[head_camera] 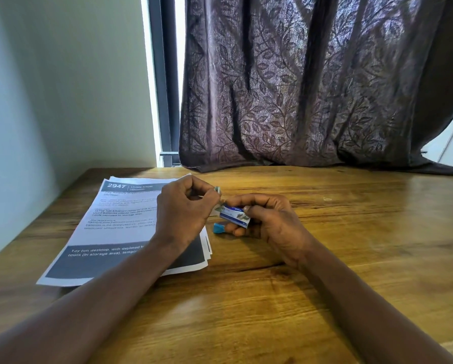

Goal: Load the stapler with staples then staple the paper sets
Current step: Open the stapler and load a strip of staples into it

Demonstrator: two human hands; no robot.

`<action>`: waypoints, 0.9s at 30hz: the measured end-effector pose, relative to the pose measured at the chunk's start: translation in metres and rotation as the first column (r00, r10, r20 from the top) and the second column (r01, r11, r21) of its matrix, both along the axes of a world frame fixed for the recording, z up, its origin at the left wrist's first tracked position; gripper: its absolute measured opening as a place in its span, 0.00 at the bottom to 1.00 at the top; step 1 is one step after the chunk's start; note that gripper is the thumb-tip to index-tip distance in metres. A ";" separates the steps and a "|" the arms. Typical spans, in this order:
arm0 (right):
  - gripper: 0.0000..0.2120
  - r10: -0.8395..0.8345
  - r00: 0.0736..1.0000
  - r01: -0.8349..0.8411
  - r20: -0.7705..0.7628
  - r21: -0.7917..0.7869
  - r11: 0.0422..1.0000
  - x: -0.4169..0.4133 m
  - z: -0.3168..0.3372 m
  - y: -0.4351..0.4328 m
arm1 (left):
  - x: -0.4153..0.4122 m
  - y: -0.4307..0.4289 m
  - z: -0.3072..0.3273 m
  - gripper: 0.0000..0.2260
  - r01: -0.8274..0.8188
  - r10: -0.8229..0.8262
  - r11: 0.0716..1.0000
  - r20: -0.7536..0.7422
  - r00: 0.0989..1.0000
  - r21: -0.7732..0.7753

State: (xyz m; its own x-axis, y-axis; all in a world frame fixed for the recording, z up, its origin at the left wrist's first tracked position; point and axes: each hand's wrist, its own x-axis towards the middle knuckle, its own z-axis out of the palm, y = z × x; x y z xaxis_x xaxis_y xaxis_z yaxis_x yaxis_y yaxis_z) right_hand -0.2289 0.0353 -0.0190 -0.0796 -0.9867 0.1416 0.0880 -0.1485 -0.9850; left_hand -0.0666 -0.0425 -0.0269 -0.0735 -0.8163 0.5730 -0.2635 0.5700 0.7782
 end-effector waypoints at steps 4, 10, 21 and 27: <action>0.15 -0.007 0.997 0.004 0.071 0.042 0.999 -0.002 -0.001 -0.003 | 0.001 -0.002 0.002 0.03 0.029 -0.029 1.000 -0.067 0.997 0.002; 0.15 -0.047 0.994 0.042 0.095 0.050 0.998 -0.007 0.001 -0.004 | 0.004 -0.004 0.003 0.03 0.109 -0.109 0.994 -0.015 0.994 -0.006; 0.16 -0.361 0.932 0.362 -0.032 0.048 0.931 -0.032 0.004 -0.007 | 0.005 0.015 0.008 0.09 0.471 -0.327 0.882 0.684 0.652 -0.027; 0.17 -0.323 0.945 0.326 -0.062 0.053 0.944 -0.029 0.004 -0.006 | 0.006 0.012 0.007 0.09 0.495 -0.328 0.868 0.720 0.612 -0.025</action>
